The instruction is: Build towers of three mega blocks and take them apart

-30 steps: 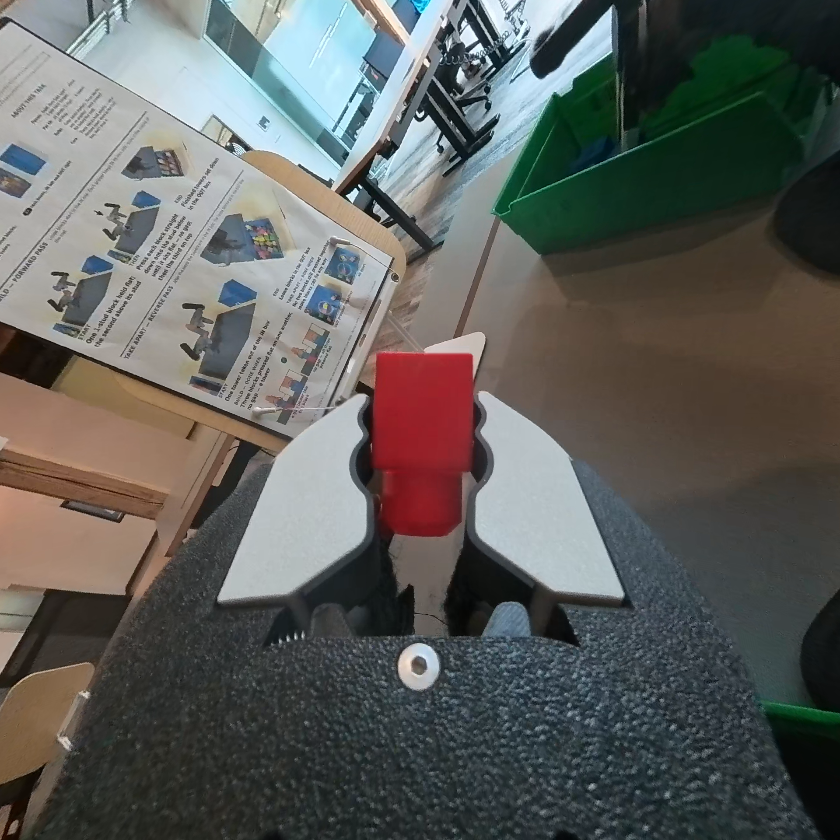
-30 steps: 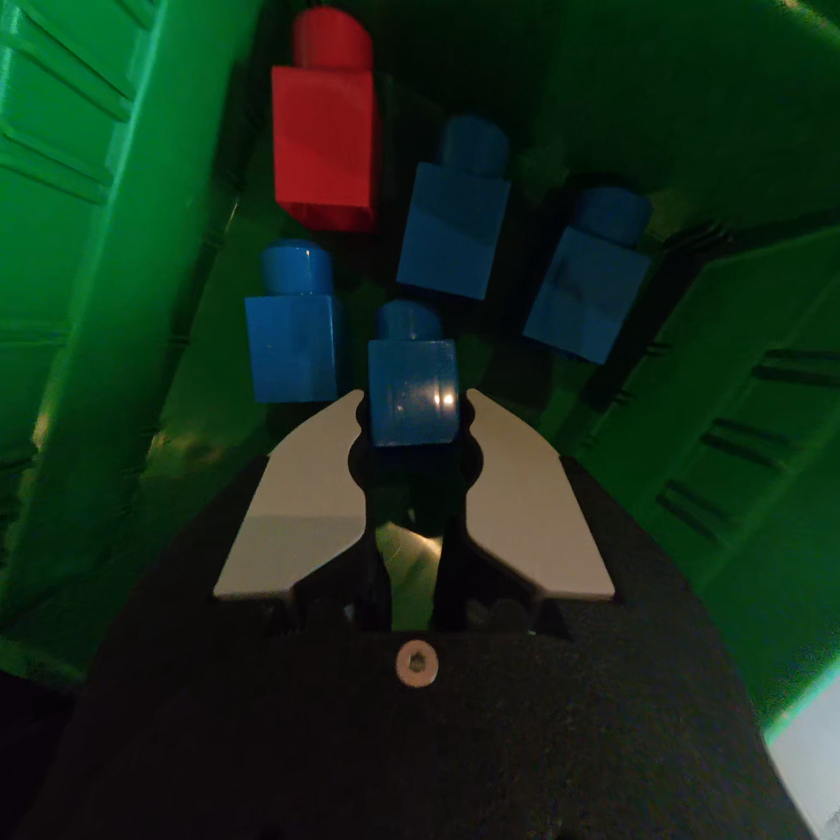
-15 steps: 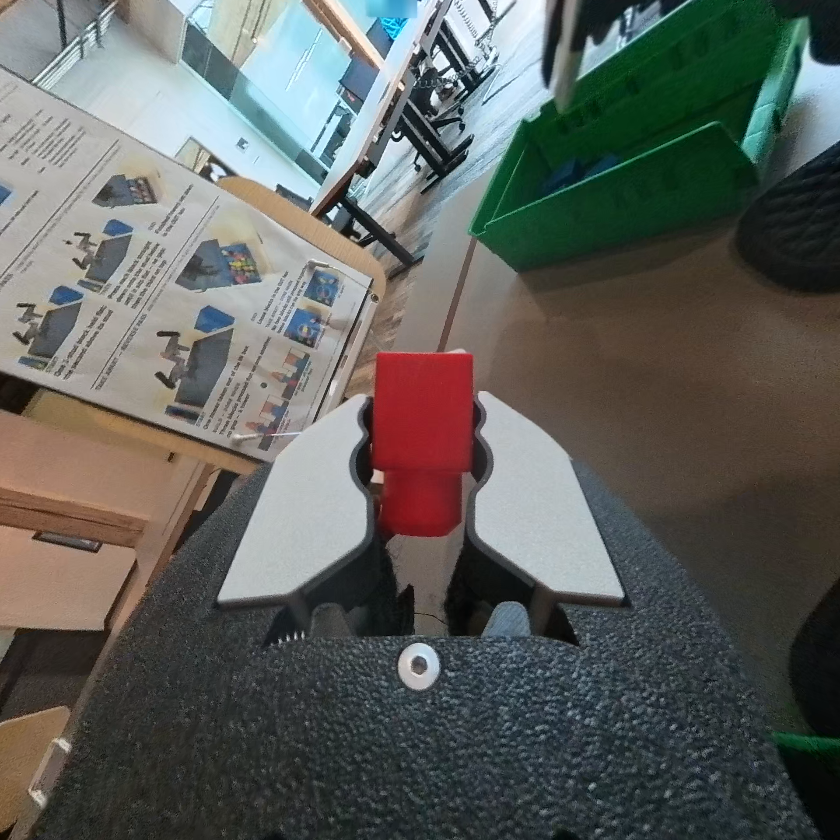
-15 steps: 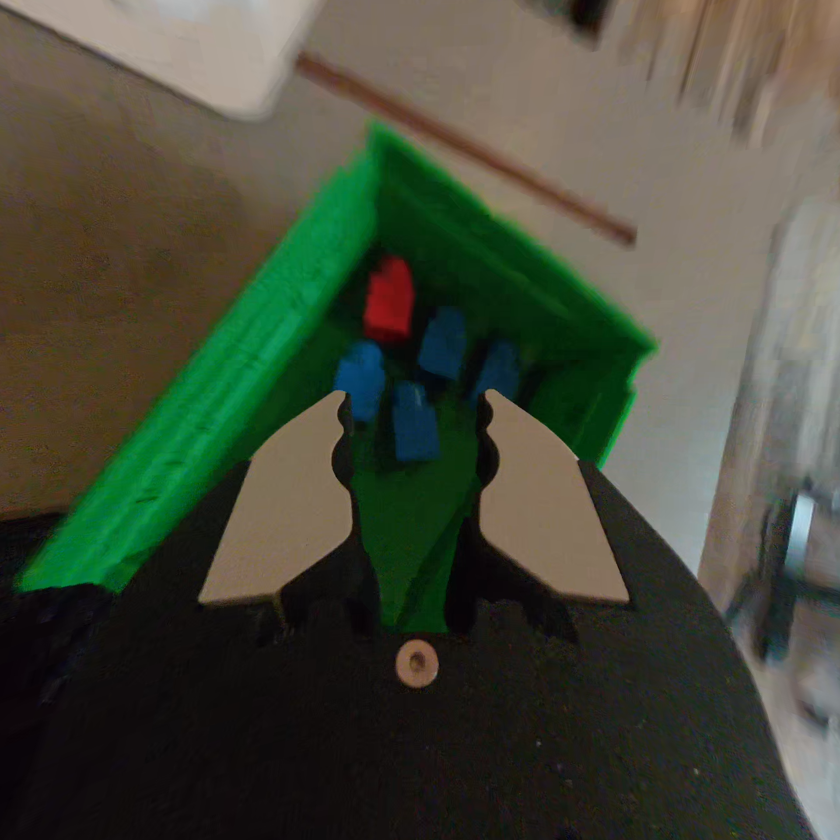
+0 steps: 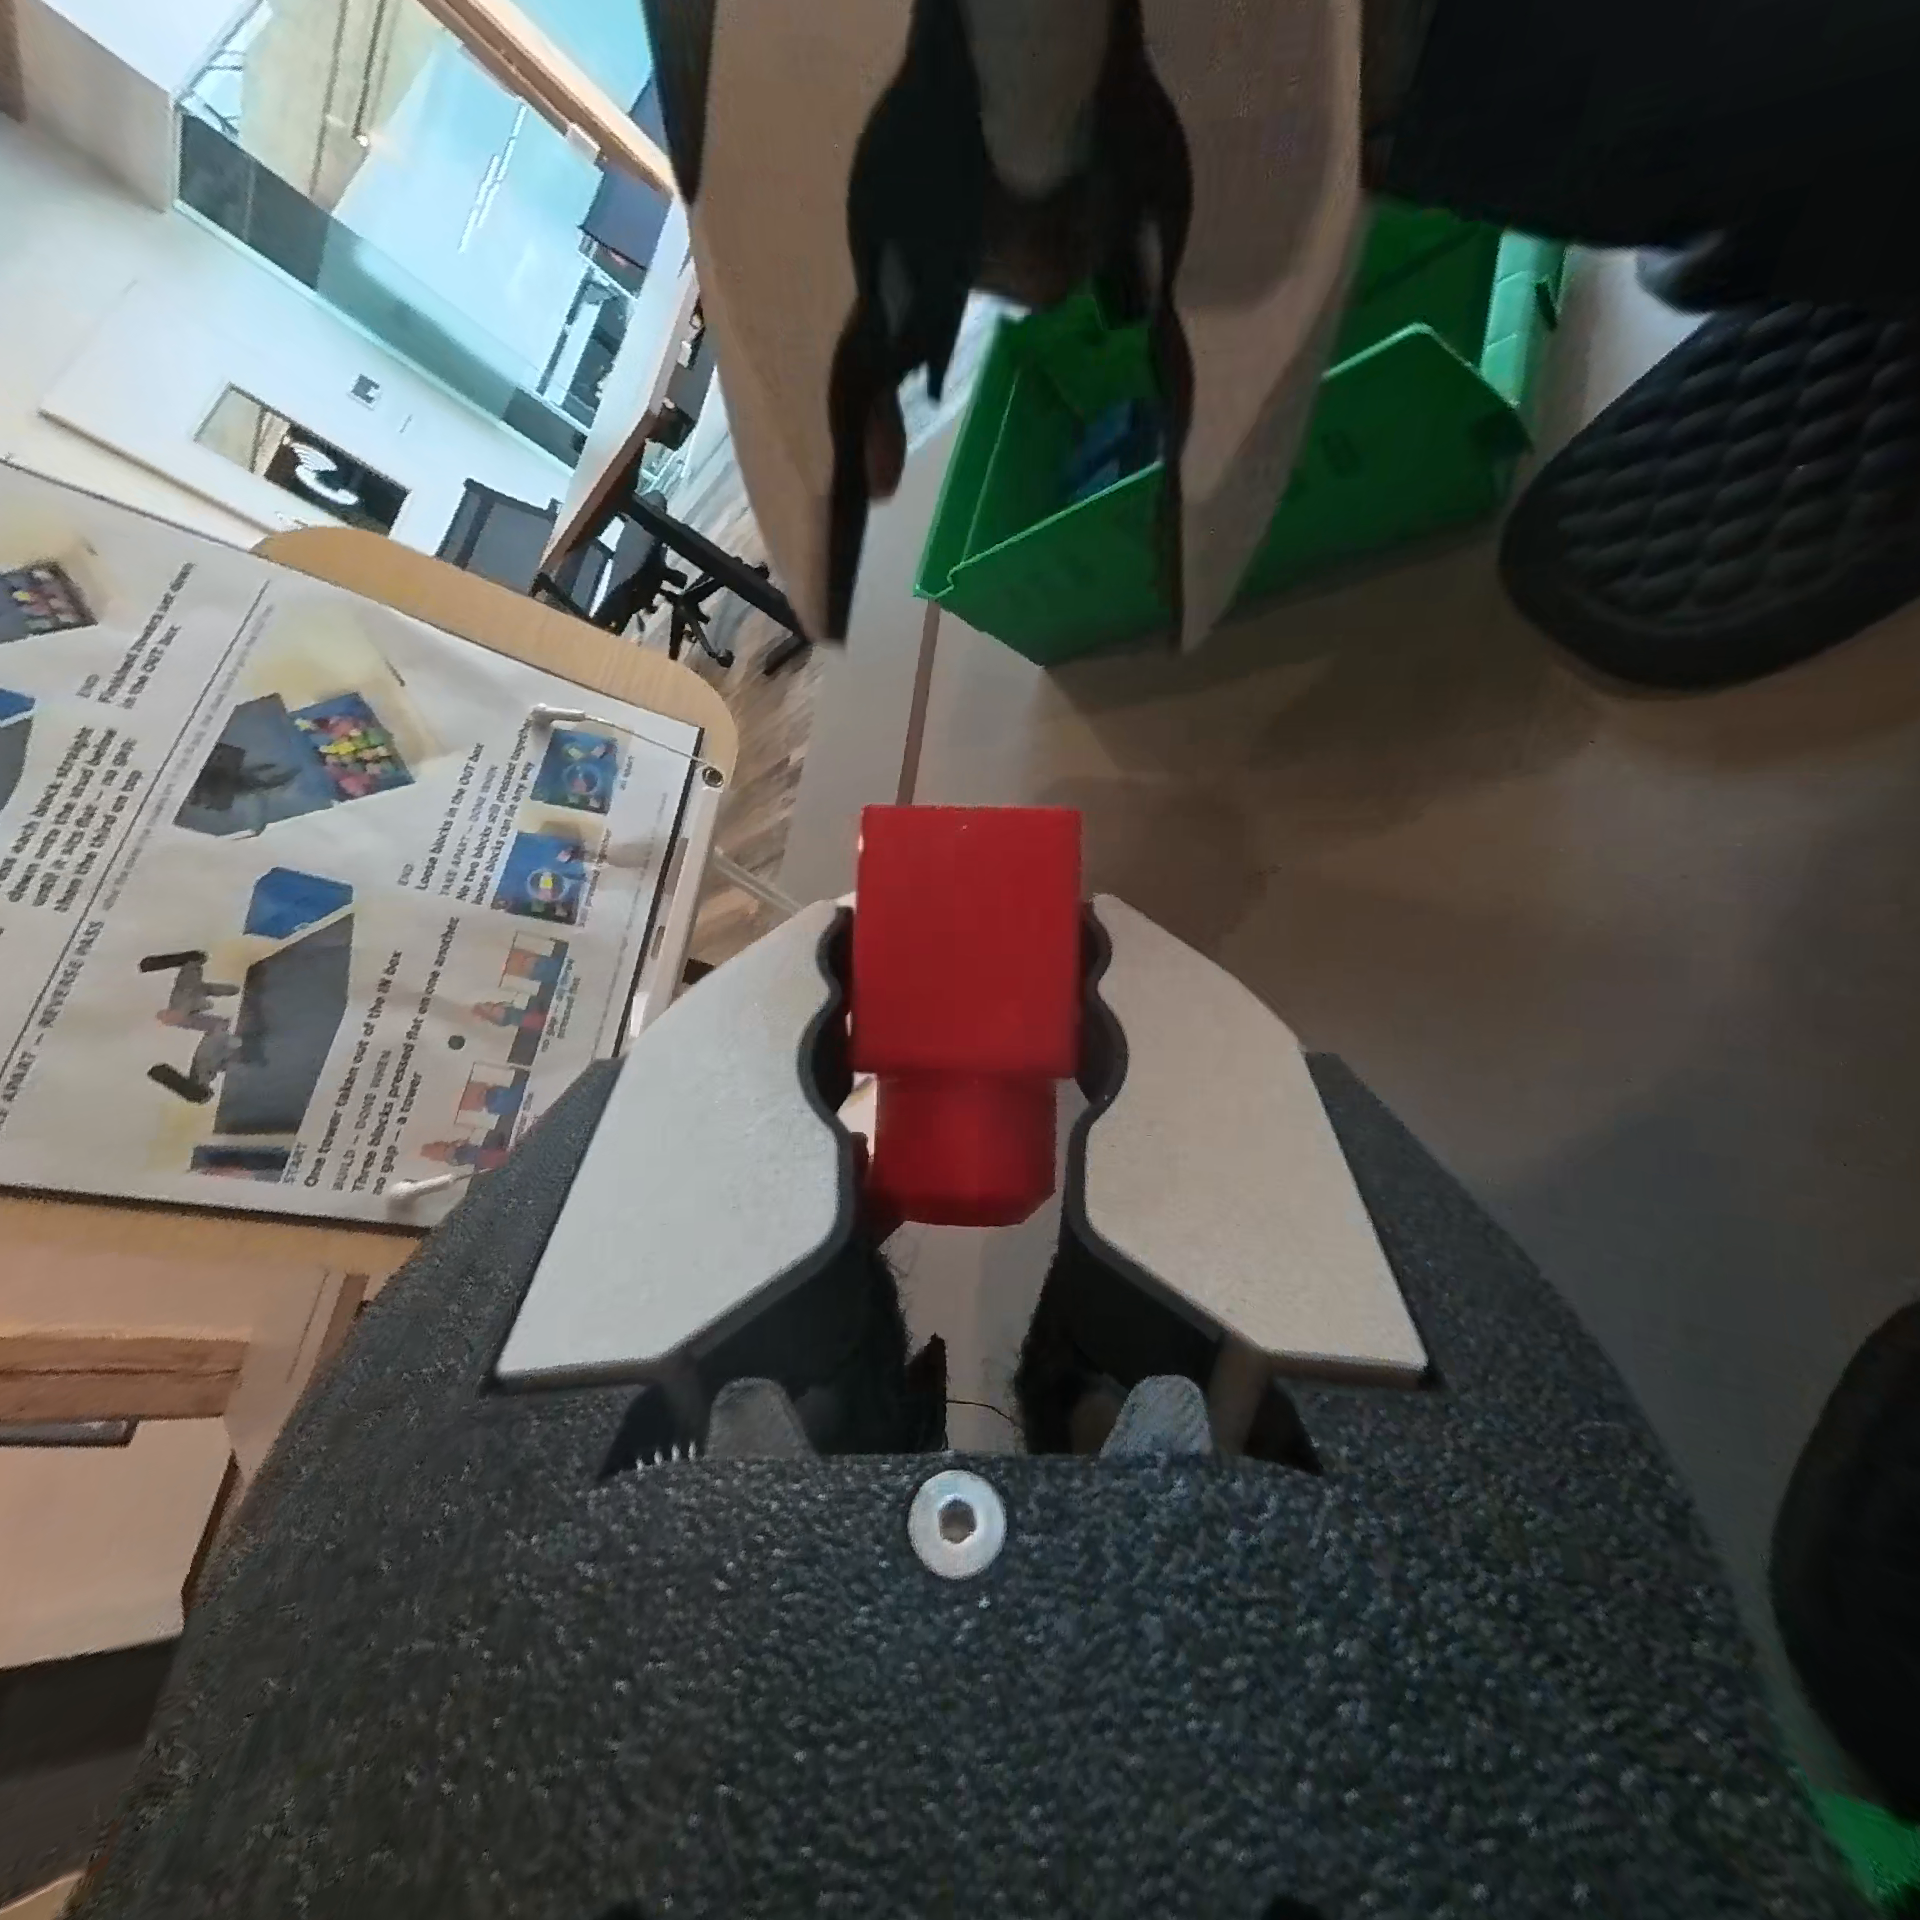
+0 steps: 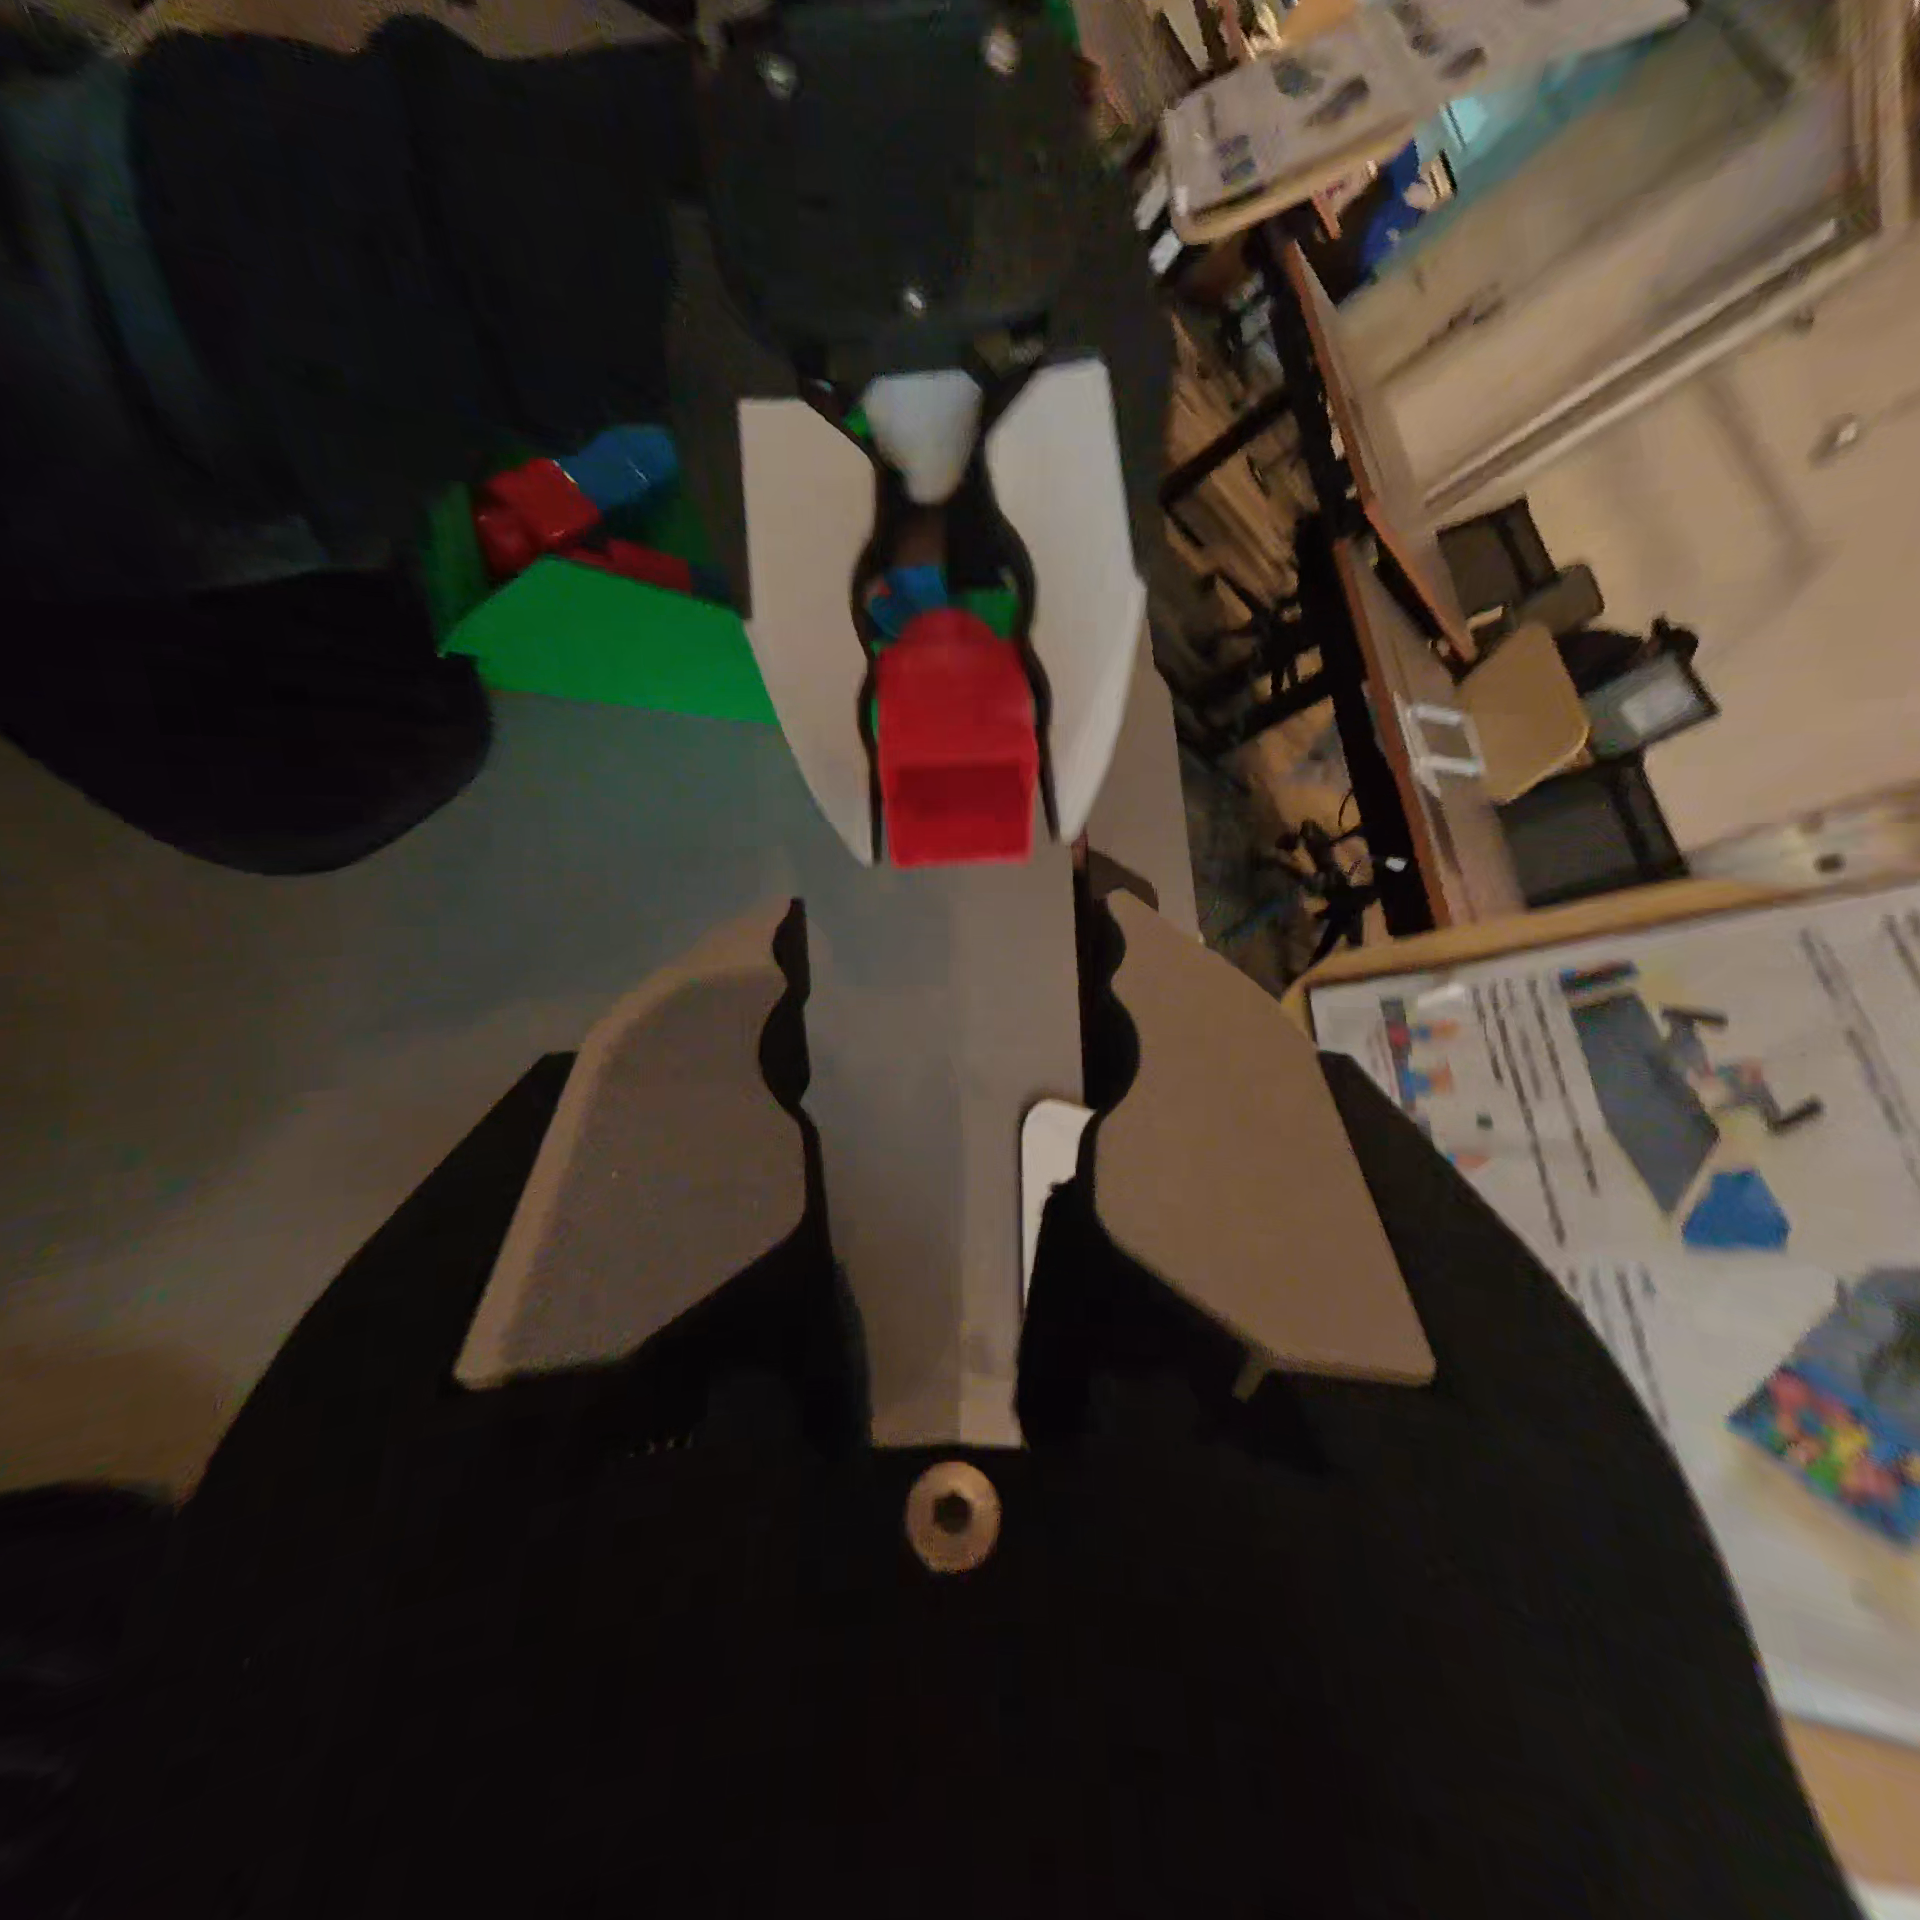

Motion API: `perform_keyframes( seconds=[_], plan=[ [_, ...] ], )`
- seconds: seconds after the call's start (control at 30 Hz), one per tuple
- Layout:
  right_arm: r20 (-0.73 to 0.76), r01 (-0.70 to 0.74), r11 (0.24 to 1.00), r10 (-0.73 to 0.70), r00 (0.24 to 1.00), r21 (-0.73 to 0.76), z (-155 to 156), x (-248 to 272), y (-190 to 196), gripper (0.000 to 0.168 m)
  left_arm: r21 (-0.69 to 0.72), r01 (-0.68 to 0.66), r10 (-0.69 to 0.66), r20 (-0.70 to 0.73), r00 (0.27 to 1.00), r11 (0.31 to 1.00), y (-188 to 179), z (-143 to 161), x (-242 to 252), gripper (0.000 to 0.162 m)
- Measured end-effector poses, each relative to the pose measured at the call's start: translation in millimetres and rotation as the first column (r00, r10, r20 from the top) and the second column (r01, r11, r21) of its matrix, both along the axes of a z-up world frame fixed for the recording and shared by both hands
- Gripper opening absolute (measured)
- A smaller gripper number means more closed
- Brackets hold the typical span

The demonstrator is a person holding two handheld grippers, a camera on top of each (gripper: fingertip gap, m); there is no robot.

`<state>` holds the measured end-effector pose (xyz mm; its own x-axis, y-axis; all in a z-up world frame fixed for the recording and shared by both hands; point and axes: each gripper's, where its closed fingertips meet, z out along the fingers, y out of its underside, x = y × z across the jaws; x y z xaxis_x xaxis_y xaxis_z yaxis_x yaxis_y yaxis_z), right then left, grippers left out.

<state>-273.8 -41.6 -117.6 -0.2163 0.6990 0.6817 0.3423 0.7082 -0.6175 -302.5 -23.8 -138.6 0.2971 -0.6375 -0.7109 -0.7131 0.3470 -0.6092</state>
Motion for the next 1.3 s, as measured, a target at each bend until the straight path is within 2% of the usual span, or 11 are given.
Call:
perform_keyframes(
  seconds=[0.1, 0.47, 0.6, 0.73, 0.9, 0.97, 1.03, 1.1, 1.23, 1.3],
  plan=[
    [-0.009, -0.037, 0.998, 0.037, 0.999, 0.059, -5, -17, -8, 0.046, -0.005, 0.026, -0.026, 0.001, 1.000, 1.000, -2, 0, 7, 0.040],
    [-0.035, -0.064, 0.994, 0.068, 0.997, 0.085, -7, -29, -13, 0.034, -0.010, 0.054, -0.054, -0.023, 0.998, 0.998, -5, -2, 15, 0.040],
    [-0.057, -0.052, 0.996, 0.056, 0.997, 0.077, -1, -28, -12, 0.033, -0.009, 0.044, -0.044, 0.018, 0.999, 0.999, -4, 3, 15, 0.040],
    [-0.092, 0.031, 0.997, -0.025, 0.995, 0.073, 10, -14, 4, 0.033, 0.044, -0.052, 0.049, 0.063, 0.997, 0.998, 8, 15, 0, 0.049],
    [-0.153, 0.290, 0.957, -0.283, 0.947, 0.025, 32, 45, 54, 0.034, 0.153, -0.205, 0.157, 0.279, 0.948, 0.967, 19, 56, -32, 0.050],
    [-0.127, 0.483, 0.875, -0.480, 0.868, -0.002, 31, 88, 87, 0.034, 0.186, -0.275, 0.194, 0.364, 0.911, 0.943, 19, 73, -49, 0.049],
    [-0.062, 0.695, 0.718, -0.696, 0.716, -0.033, 21, 143, 120, 0.034, 0.206, -0.339, 0.223, 0.437, 0.871, 0.918, 18, 87, -66, 0.048],
    [0.016, 0.831, 0.550, -0.833, 0.553, -0.079, 6, 195, 141, 0.034, 0.211, -0.380, 0.240, 0.489, 0.839, 0.901, 15, 95, -82, 0.048],
    [0.184, 0.956, 0.237, -0.946, 0.268, -0.173, -34, 276, 165, 0.034, 0.227, -0.457, 0.260, 0.575, 0.776, 0.860, 7, 109, -110, 0.046],
    [0.303, 0.974, 0.104, -0.939, 0.162, -0.200, -62, 306, 169, 0.034, 0.219, -0.476, 0.262, 0.608, 0.749, 0.852, 4, 113, -119, 0.046]
  ],
)
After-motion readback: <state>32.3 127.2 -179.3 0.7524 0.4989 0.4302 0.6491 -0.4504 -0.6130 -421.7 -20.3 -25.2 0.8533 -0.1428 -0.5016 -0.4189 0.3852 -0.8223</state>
